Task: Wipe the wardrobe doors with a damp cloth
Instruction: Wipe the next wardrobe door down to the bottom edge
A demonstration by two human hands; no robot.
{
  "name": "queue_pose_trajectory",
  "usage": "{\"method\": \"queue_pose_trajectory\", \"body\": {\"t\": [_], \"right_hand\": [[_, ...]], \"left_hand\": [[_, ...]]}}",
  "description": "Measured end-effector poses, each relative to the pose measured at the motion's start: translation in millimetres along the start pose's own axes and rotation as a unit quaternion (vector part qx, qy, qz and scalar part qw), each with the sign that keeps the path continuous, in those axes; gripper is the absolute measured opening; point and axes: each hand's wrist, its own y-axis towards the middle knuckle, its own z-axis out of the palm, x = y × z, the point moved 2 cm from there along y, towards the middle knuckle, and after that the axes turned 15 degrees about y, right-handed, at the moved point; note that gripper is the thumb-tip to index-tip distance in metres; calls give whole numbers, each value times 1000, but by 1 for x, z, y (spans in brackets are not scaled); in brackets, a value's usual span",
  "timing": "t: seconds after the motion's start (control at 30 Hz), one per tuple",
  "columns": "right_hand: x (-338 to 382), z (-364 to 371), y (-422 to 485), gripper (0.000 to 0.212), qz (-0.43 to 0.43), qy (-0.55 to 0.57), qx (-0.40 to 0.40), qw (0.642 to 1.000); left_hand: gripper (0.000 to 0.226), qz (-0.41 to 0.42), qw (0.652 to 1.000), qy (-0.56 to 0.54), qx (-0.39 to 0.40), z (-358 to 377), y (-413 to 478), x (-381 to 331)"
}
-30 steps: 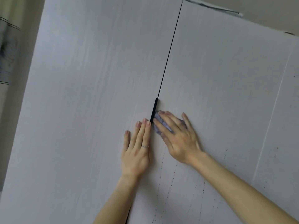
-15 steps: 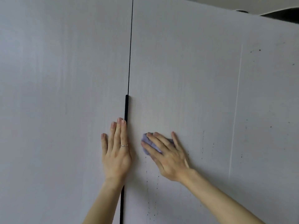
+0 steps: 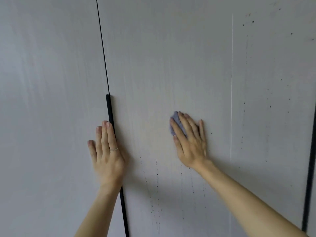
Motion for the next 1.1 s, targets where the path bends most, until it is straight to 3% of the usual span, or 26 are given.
{"method": "queue_pose_trajectory", "body": {"t": [0.1,0.17,0.2,0.37,0.53,0.7,0.8,0.97,1.1], "right_hand": [[-14,-5,-54,48,-73,-21,92,993],[-29,-19,-39,49,-116,-26,143,982],[-35,-26,-19,49,-113,-29,139,983],[-69,-60,72,51,69,5,6,998],[-67,-37,-15,51,51,29,-14,998],[-78,-18,-145,52,-19,25,67,997],[-82,-27,-108,51,-29,32,69,997],[-91,-47,-12,50,28,33,-12,999],[-86,-27,-79,50,33,30,-18,999]], "left_hand": [[73,1,1000,6,20,-4,1,0],[68,2,999,4,35,-7,-4,-1],[64,2,999,4,40,-8,-5,0],[57,-6,999,13,34,-6,-5,-3],[56,-19,999,31,36,-6,-3,-5],[59,-28,997,36,69,-11,-18,-8],[59,-52,995,29,79,-12,-35,-9],[56,-62,995,32,65,-11,-34,-12],[56,-62,995,33,72,-10,-49,-8]]}}
